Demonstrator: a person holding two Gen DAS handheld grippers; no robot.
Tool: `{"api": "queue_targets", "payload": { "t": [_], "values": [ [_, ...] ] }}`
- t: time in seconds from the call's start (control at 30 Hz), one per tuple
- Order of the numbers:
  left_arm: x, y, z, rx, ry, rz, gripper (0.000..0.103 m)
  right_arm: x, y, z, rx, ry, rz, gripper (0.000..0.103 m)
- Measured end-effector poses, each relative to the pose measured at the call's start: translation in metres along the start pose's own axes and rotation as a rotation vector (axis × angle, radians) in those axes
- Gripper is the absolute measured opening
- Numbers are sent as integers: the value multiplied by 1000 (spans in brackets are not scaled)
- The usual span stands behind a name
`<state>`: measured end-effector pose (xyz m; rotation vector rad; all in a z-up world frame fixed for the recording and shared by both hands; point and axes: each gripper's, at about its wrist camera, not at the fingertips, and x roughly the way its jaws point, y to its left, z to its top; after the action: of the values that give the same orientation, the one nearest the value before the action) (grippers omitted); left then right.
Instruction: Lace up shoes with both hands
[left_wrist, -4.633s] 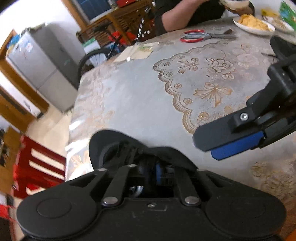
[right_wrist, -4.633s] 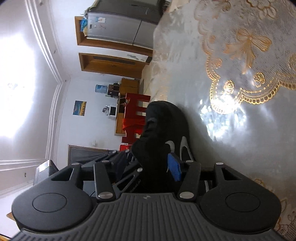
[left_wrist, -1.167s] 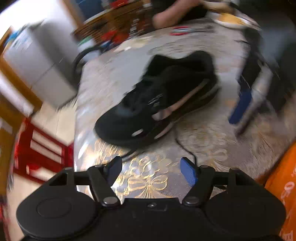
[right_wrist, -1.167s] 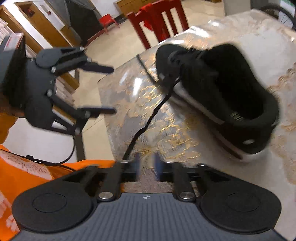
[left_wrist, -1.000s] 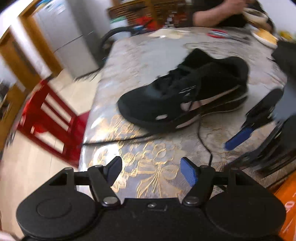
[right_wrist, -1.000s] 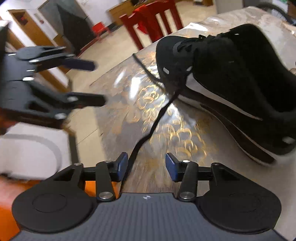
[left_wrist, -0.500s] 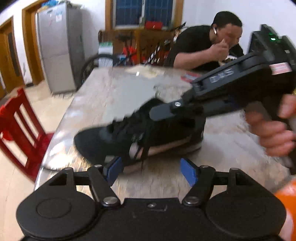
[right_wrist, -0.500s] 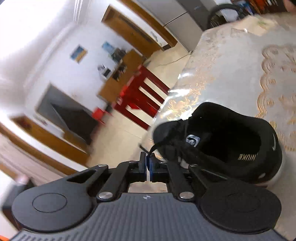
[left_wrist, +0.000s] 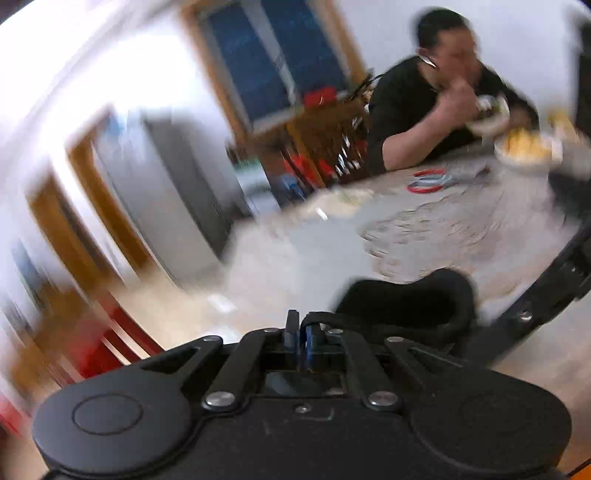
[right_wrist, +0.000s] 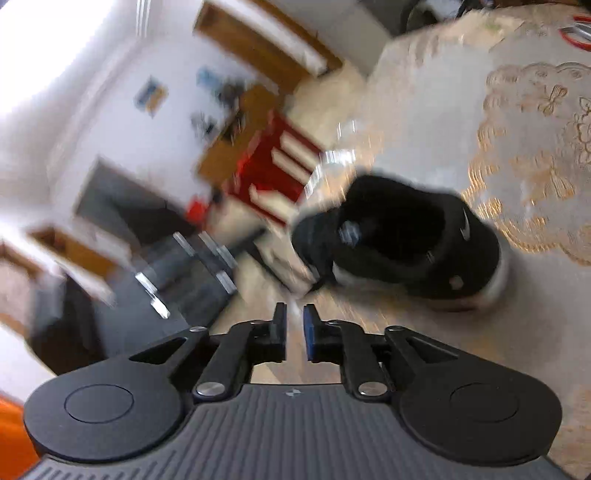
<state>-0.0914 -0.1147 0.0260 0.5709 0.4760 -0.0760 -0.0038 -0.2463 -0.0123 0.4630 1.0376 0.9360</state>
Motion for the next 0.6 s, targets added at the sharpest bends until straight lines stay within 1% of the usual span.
{"api": "queue_targets", "payload": {
  "t": [0.03,0.07,0.1,0.13,0.2,0.23,0.3,0.43,0.5,0.53,0.57,0.6],
  "values": [
    [-1,-3,1,44,-6,-6,3,-3,3,3,-44,12,-9,19],
    [-1,-5,1,72,-8,-17,3,-7,7,7,-92,16,-14,30],
    [-2,-6,1,100,-14,-24,3,-13,15,16,-149,-4,-6,39],
    [-3,-8,0,128,-21,-27,3,-19,22,24,-204,-24,4,51],
    [-4,-8,-1,167,-36,-36,3,-20,35,43,-298,-46,42,49],
    [-5,-8,-1,183,-43,-41,3,-15,39,52,-328,-27,67,49],
    [-5,-8,-1,207,-60,-51,3,-3,40,69,-348,44,119,49],
    [-8,-6,-1,222,-77,-71,3,31,27,92,-298,197,206,49],
    [-11,-6,-3,235,-77,-74,3,38,23,96,-263,231,259,49],
    [-13,-6,-4,242,-79,-79,4,40,22,97,-245,242,286,46],
    [-13,-5,-5,251,-80,-81,4,40,20,97,-230,243,303,40],
    [-11,-3,-6,261,-77,-78,4,41,18,98,-215,243,321,31]
  ]
}}
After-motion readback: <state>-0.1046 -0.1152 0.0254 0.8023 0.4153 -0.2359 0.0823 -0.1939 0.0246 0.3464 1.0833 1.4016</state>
